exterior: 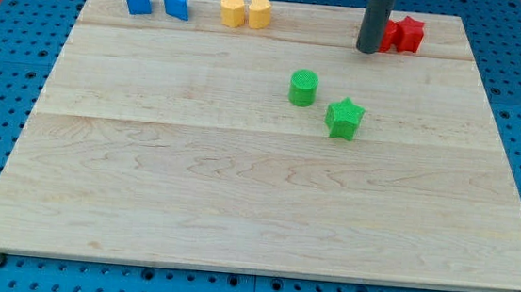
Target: Move the blue cube diagonally to the green star
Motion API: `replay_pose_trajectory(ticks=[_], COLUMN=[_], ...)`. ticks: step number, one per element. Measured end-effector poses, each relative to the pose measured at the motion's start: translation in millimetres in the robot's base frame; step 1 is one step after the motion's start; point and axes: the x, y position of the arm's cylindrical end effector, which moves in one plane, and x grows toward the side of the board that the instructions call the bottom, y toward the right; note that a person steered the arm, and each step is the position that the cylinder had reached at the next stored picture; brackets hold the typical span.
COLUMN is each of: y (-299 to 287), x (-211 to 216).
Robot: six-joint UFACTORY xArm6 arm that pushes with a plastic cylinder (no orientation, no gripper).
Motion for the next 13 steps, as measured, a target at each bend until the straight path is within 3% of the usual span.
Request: replay_pose_trajectory(ticks=[1, 3, 4, 6, 7, 9, 11, 13], y=[-39.2, -49.4, -64.4, -63.3, -84.3, -246.2, -326.6, -335.0], x=[4.3, 22.0, 5.6, -73.4, -85.4, -86.0, -84.2, -71.1])
